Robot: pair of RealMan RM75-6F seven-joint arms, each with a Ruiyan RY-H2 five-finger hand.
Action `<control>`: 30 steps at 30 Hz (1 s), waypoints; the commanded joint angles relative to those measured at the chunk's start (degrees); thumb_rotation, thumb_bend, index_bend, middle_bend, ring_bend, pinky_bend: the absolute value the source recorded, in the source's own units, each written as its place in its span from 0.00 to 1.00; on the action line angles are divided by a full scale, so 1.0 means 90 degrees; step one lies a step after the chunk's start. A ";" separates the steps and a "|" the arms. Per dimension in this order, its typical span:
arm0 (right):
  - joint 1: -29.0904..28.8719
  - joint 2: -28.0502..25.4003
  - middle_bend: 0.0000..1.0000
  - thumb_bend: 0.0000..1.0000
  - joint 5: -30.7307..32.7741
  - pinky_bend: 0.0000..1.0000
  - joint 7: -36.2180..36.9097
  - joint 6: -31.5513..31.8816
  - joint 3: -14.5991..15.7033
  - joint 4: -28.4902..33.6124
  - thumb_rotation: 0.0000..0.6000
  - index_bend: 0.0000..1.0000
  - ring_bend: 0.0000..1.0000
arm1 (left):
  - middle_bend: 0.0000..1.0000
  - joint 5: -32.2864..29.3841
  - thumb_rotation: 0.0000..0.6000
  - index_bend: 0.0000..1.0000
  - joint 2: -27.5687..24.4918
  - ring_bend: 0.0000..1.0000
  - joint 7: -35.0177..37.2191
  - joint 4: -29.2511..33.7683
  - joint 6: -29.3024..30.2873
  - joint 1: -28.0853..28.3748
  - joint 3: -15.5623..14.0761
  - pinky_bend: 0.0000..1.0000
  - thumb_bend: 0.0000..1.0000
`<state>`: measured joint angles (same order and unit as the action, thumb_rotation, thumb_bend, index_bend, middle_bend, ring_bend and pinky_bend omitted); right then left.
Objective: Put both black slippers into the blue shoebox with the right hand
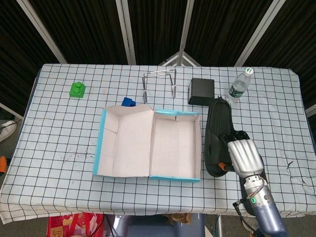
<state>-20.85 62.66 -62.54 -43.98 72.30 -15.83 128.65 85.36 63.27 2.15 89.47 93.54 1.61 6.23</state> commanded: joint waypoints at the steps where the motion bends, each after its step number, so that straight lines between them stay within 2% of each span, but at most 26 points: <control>1: -0.0566 0.0071 0.42 0.36 0.0639 0.23 -0.0090 -0.0225 -0.0389 0.0111 1.00 0.59 0.26 | 0.01 -0.0010 1.00 0.14 -0.0005 0.00 0.0020 -0.0005 0.0000 -0.0002 0.0005 0.02 0.71; 10: -0.1420 0.0824 0.42 0.36 0.1648 0.23 0.0359 -0.0569 -0.0576 -0.0294 1.00 0.59 0.28 | 0.01 -0.0036 1.00 0.14 0.0001 0.00 0.0036 -0.0043 -0.0055 0.0019 0.0008 0.02 0.71; 14: -0.1620 0.1043 0.42 0.36 0.2019 0.23 0.0936 -0.0809 -0.0644 -0.0422 1.00 0.59 0.28 | 0.01 -0.0069 1.00 0.14 0.0015 0.00 0.0023 -0.0065 -0.0109 0.0045 0.0018 0.02 0.71; 19: -0.1656 0.1394 0.42 0.36 0.2091 0.23 0.1997 -0.0990 -0.0805 -0.0521 1.00 0.61 0.28 | 0.01 -0.0085 1.00 0.14 0.0022 0.00 0.0028 -0.0073 -0.0114 0.0052 0.0029 0.02 0.71; 26: -0.1783 0.1475 0.44 0.36 0.2616 0.22 0.2816 -0.1190 -0.0934 -0.0569 1.00 0.61 0.29 | 0.01 -0.0081 1.00 0.14 0.0017 0.00 0.0054 -0.0078 -0.0088 0.0039 0.0029 0.02 0.71; 30: -0.1853 0.1287 0.44 0.36 0.3563 0.21 0.3417 -0.1342 -0.1226 -0.0289 1.00 0.62 0.29 | 0.01 -0.0103 1.00 0.14 0.0020 0.00 0.0064 -0.0092 -0.0128 0.0055 0.0033 0.02 0.71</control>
<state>-36.83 75.20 -35.32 -16.82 61.43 -24.99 124.56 84.44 63.45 2.72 88.64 92.39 2.10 6.53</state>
